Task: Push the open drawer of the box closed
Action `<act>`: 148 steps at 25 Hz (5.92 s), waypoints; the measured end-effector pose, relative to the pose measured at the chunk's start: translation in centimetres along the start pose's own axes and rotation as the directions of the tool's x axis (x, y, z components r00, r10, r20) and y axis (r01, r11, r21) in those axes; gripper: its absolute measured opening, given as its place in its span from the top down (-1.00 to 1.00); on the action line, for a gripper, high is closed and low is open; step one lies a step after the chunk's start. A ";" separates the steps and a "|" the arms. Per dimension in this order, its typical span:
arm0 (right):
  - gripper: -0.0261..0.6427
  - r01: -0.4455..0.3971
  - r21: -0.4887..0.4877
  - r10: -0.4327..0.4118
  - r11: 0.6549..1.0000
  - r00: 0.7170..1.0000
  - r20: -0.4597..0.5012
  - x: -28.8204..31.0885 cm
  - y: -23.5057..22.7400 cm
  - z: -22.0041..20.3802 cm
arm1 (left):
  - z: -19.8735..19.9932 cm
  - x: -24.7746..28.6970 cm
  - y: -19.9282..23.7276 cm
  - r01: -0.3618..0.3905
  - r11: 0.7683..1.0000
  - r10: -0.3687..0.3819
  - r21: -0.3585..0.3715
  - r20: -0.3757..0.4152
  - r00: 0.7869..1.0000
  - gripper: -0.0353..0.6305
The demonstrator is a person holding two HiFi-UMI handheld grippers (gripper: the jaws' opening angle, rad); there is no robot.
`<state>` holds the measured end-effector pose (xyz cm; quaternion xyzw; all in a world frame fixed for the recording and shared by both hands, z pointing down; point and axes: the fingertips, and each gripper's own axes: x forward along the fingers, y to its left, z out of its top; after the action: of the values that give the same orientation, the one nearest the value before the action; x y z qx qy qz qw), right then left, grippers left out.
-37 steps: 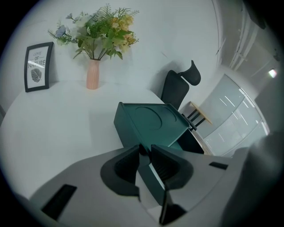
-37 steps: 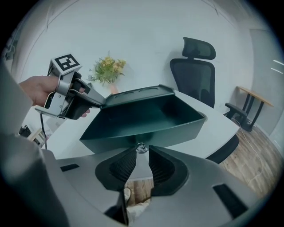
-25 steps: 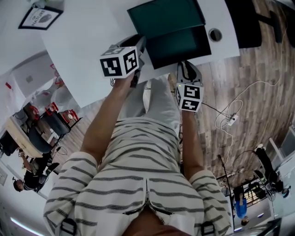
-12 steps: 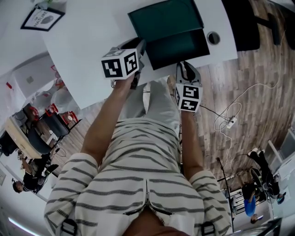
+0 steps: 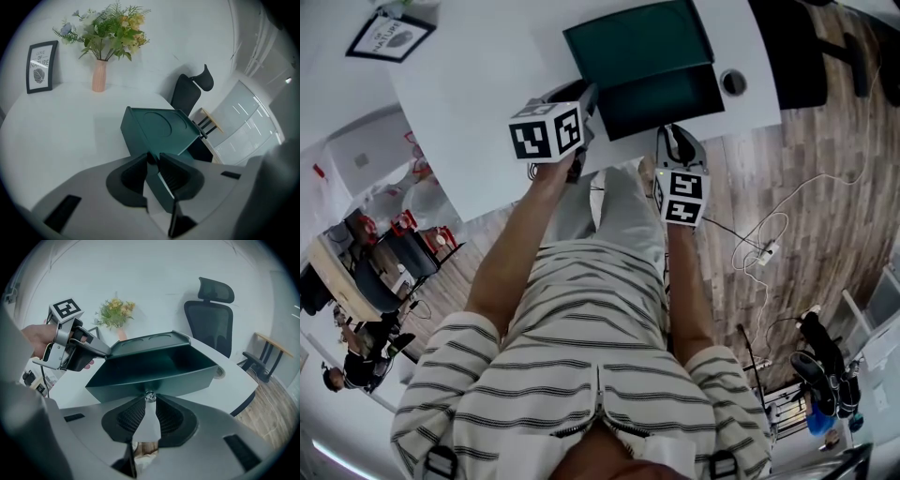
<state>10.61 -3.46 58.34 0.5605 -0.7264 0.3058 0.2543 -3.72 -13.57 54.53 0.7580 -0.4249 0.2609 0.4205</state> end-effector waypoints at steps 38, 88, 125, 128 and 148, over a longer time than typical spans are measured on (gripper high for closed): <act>0.68 -0.028 -0.029 0.027 0.999 1.000 -0.009 3.5 0.3 2.6 | -0.1 0.2 0.3 0.019 1.000 -0.019 -0.023 -0.010 1.000 0.64; 0.68 -0.040 -0.042 0.040 0.998 0.999 0.008 7.0 0.8 6.8 | 0.2 0.1 0.2 0.058 0.997 -0.059 -0.045 -0.018 0.998 0.63; 0.56 -0.039 0.088 0.028 0.995 0.992 0.121 0.6 1.0 9.5 | 1.3 -3.5 -2.7 0.100 0.995 -0.101 0.010 0.060 0.993 0.64; 0.67 -0.051 0.096 0.035 0.994 0.986 0.161 -1.7 1.6 10.7 | 1.8 -5.1 -4.1 0.122 0.992 -0.124 0.030 0.080 0.989 0.68; 0.94 -0.055 0.093 0.012 0.994 0.910 0.415 -15.3 5.5 16.8 | 3.8 -14.5 -12.3 0.223 0.937 -0.291 0.270 0.243 0.925 0.89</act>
<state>8.54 -4.57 35.06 0.6122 -0.7566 0.2214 0.0607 -0.27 -7.21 36.58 0.8813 -0.3420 0.1423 0.2934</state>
